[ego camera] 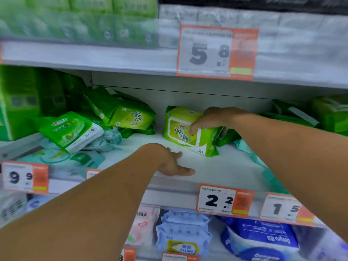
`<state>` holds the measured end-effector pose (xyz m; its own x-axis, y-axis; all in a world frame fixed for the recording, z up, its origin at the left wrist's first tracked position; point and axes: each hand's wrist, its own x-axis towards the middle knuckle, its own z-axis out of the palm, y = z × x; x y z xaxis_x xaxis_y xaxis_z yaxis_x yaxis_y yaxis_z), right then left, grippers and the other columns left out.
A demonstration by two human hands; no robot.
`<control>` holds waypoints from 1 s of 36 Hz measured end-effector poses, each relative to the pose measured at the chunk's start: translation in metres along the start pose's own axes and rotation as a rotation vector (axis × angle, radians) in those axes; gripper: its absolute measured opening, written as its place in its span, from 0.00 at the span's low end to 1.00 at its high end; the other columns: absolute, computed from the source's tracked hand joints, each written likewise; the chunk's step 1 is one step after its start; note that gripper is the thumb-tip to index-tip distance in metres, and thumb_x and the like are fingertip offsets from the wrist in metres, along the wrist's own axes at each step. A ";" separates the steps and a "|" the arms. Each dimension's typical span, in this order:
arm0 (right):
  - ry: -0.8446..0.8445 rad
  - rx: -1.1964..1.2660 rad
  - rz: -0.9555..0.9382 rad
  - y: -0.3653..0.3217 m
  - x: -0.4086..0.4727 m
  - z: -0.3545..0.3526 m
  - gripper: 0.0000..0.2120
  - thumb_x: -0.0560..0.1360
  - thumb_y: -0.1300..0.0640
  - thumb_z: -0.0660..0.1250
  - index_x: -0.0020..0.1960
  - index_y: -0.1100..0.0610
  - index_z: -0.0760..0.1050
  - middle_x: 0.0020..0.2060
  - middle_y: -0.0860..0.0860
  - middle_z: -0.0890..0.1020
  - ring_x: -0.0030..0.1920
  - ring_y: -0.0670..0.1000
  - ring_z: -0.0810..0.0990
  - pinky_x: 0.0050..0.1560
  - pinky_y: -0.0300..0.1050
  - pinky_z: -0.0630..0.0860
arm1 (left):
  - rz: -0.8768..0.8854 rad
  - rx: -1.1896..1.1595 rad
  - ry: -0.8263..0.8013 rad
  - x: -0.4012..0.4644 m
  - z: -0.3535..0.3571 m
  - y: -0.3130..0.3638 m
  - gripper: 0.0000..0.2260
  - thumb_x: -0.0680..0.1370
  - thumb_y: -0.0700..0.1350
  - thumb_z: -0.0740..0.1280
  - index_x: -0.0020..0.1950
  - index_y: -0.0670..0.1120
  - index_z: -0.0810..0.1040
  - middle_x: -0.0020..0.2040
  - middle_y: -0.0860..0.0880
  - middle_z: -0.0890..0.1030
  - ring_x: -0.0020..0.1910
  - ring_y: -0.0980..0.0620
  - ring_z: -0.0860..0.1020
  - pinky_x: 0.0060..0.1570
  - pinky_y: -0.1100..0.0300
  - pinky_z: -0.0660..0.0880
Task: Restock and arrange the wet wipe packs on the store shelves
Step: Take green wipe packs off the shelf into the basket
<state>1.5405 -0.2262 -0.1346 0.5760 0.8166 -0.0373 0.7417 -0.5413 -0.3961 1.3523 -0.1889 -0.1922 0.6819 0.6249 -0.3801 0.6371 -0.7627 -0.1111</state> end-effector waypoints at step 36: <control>-0.589 0.056 -0.437 -0.047 -0.288 0.170 0.57 0.46 0.32 0.82 0.70 0.49 0.71 0.63 0.43 0.77 0.61 0.47 0.78 0.61 0.44 0.76 | 0.165 -1.463 -0.052 -0.247 0.233 -0.107 0.24 0.70 0.43 0.77 0.64 0.46 0.78 0.61 0.46 0.83 0.60 0.45 0.81 0.62 0.46 0.76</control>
<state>1.2813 -0.4016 -0.2614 -0.0603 0.9363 -0.3460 0.8336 -0.1434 -0.5334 1.0322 -0.3002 -0.3004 0.7881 0.5190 -0.3310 0.3645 0.0399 0.9303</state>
